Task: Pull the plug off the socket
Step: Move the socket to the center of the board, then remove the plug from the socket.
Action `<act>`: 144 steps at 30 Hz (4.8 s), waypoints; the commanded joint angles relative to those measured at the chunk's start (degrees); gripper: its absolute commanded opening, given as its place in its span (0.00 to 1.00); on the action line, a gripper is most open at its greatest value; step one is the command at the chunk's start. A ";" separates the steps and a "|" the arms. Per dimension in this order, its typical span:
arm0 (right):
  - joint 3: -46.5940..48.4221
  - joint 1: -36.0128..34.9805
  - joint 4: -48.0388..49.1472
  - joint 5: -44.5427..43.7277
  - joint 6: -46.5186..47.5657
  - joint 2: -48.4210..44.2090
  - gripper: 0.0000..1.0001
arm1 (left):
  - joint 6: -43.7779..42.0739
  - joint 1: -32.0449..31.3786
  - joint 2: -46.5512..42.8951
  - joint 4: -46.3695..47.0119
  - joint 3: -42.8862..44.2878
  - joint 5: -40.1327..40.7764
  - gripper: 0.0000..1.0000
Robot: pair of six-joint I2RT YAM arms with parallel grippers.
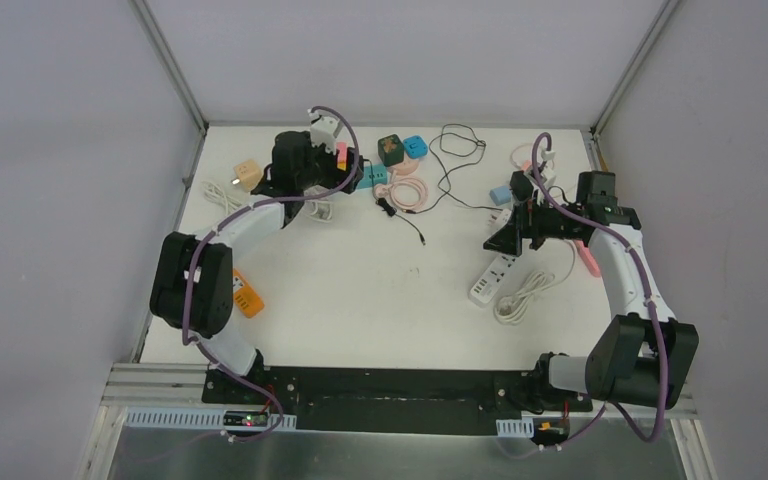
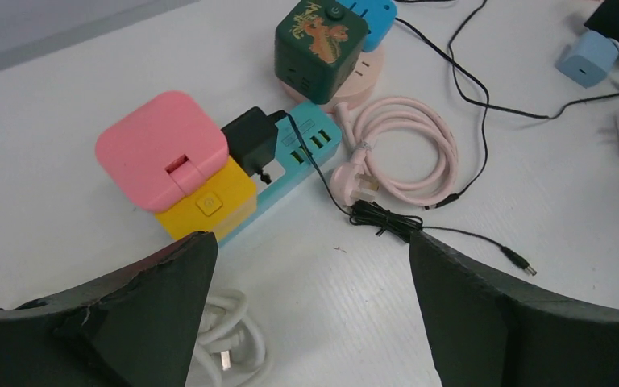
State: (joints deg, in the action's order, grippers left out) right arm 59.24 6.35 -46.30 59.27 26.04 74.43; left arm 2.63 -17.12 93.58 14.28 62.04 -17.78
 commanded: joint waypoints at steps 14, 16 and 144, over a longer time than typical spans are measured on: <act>2.73 1.43 0.07 2.01 0.94 2.00 1.00 | -11.01 16.75 12.90 -0.08 9.88 -33.58 0.92; 2.79 1.64 0.02 2.25 0.86 2.35 1.00 | -10.60 18.84 14.59 3.95 8.29 -34.77 0.92; 21.32 -27.81 9.59 0.40 -14.47 32.52 0.99 | -7.65 -27.05 -16.84 30.37 -44.74 -6.07 0.99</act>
State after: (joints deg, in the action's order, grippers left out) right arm 77.08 -19.86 -38.41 56.84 13.56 106.78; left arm -7.66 -44.27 81.76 47.53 18.06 -26.81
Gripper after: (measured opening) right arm 0.996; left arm 0.969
